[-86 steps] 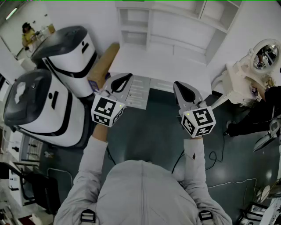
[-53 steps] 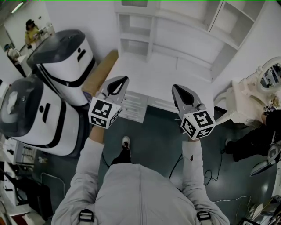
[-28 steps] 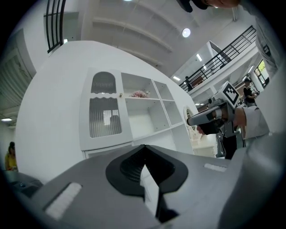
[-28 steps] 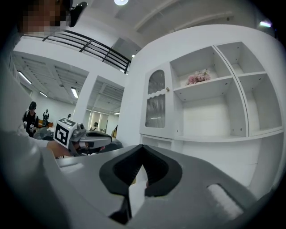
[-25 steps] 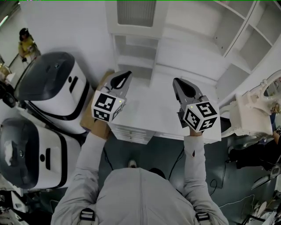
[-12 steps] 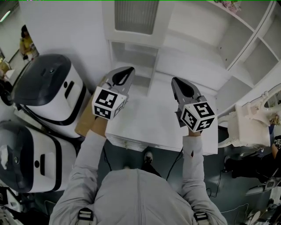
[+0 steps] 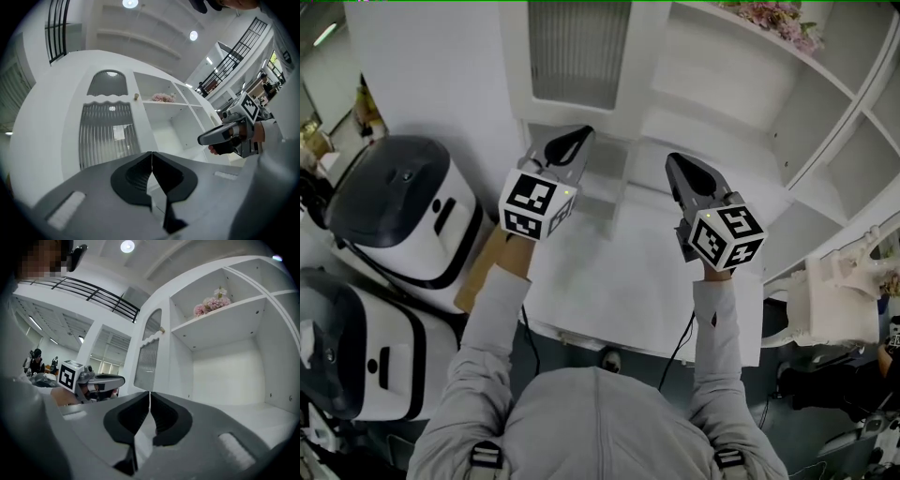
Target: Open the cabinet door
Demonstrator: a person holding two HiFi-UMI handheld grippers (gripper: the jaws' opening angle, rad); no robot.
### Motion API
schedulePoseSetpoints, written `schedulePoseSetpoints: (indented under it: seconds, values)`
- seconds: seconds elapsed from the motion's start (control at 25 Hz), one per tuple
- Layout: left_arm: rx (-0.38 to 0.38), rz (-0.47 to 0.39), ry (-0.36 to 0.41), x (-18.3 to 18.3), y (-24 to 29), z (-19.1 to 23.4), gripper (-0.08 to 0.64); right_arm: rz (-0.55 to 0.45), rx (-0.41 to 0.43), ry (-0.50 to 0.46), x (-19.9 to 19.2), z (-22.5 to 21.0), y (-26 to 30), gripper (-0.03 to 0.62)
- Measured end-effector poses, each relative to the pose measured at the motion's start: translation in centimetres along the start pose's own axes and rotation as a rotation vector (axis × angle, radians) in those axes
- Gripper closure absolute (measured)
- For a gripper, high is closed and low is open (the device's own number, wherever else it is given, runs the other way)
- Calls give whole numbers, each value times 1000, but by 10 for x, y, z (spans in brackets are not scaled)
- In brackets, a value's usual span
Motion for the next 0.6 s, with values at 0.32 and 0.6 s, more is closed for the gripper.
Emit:
schedulePoseSetpoints:
  seconds: [0.32,0.6]
  values:
    - [96,-63,50,40,52,32,472,9,107,-8,21,-23,42,502]
    - [144,-128,68,76,84,48,437,12,154,5,30,-30,75,469]
Point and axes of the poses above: the fingertips, and each gripper's own axes: y forward along the fingers, z to its left, x out of its top, the point moved 5 cm from there along -y, backward along the fingers, and after that the axes turned 9 degrees about y, right-handed, at the moved point
